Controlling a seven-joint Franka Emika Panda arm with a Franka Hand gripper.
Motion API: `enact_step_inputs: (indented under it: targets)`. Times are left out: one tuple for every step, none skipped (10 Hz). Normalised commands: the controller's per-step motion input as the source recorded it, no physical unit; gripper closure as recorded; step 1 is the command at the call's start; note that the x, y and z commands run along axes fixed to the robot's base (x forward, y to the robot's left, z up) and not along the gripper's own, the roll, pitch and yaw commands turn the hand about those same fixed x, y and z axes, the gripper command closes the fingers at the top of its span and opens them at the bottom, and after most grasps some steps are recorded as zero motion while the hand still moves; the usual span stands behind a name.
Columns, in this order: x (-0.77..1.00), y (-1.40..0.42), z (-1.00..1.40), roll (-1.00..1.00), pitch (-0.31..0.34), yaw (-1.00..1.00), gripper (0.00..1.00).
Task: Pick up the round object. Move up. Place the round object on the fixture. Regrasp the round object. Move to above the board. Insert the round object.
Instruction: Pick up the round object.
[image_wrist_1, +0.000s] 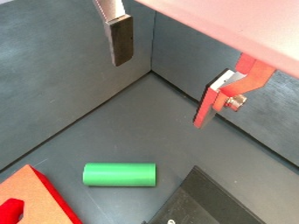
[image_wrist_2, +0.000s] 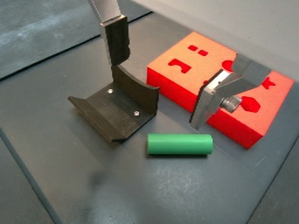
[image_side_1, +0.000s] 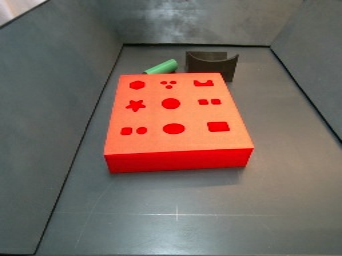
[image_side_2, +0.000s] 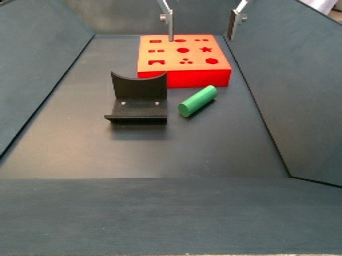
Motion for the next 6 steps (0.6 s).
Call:
enact_step_inputs:
  targets:
    - [0.00, -0.14, -0.20, 0.18, 0.076, 0.00, 0.00]
    - [0.00, -0.14, -0.01, 0.21, 0.087, 0.00, 0.00]
    - [-0.01, -0.55, -0.72, 0.20, -0.020, -0.54, 0.00]
    - [0.00, -0.07, -0.78, 0.04, 0.000, -1.00, 0.00]
    - [0.00, 0.00, -0.83, 0.01, 0.000, -1.00, 0.00]
    - [-0.01, 0.00, -0.87, 0.00, -0.019, -1.00, 0.00]
